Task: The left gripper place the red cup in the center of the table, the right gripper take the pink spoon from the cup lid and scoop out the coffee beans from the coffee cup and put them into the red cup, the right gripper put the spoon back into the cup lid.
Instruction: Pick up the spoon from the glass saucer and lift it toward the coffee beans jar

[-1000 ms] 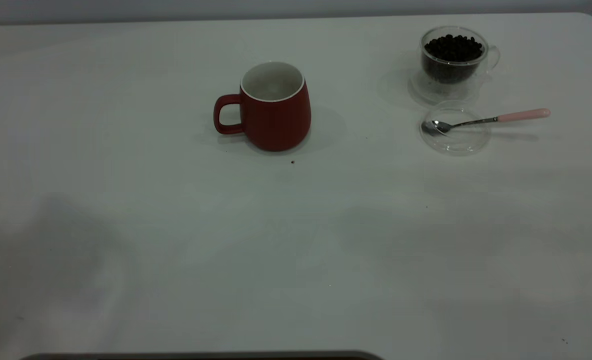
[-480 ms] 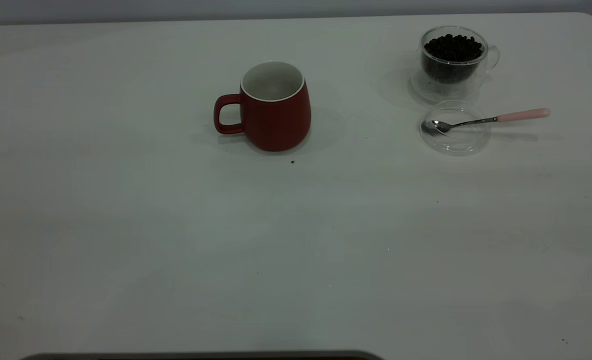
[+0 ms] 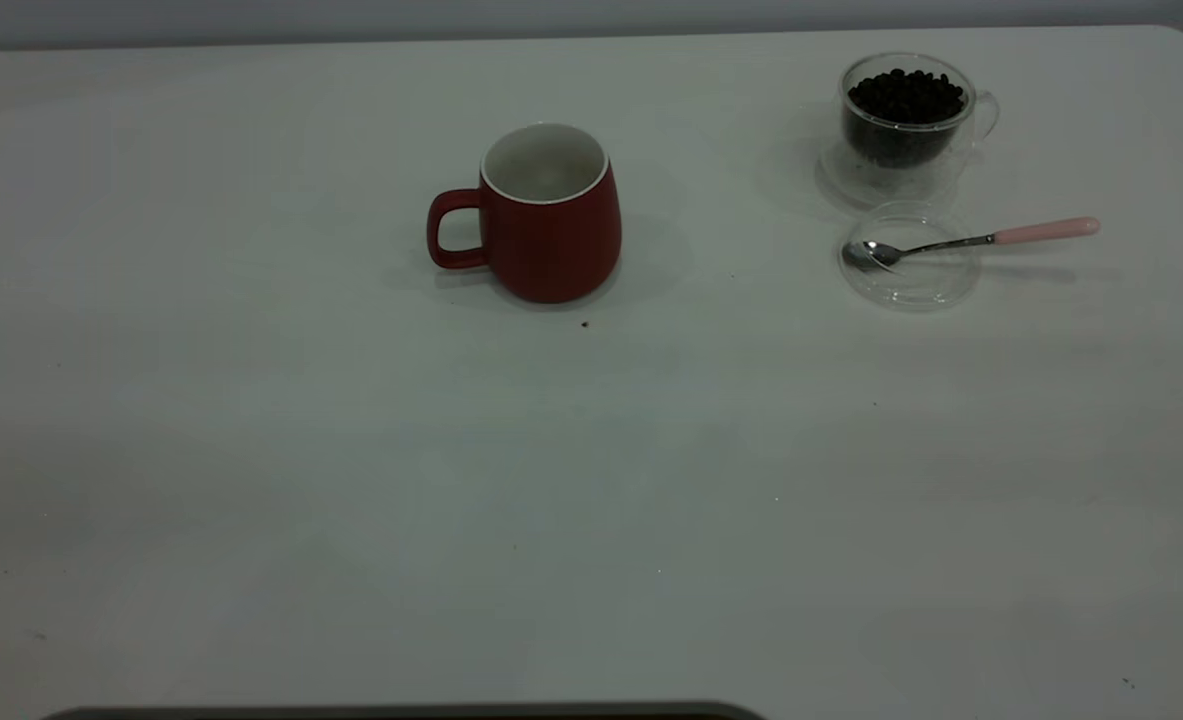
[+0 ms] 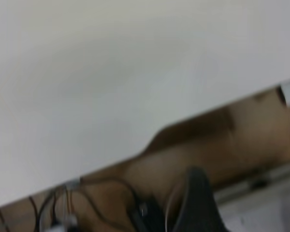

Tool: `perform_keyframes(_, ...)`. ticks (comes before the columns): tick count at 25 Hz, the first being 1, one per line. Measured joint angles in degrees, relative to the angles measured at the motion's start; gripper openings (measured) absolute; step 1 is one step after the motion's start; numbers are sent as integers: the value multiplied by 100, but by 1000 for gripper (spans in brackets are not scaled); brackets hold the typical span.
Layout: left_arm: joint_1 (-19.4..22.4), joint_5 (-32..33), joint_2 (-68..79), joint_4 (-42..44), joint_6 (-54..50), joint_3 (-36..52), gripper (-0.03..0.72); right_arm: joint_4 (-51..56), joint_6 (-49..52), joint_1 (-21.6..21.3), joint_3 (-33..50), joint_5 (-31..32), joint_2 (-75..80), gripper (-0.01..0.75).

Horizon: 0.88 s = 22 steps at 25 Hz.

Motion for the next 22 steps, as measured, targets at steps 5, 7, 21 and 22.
perform_keyframes(5,716,20,-812,0,-17,0,587,0,0,0,0,0,0,537)
perform_keyframes(7,1007,28,-1170,0,-17,0,587,0,0,0,0,0,0,537)
perform_keyframes(21,1157,145,-1711,0,-17,0,587,0,0,0,0,0,0,537)
perform_keyframes(22,1157,145,-1711,0,-17,0,587,0,0,0,5,-8,0,537)
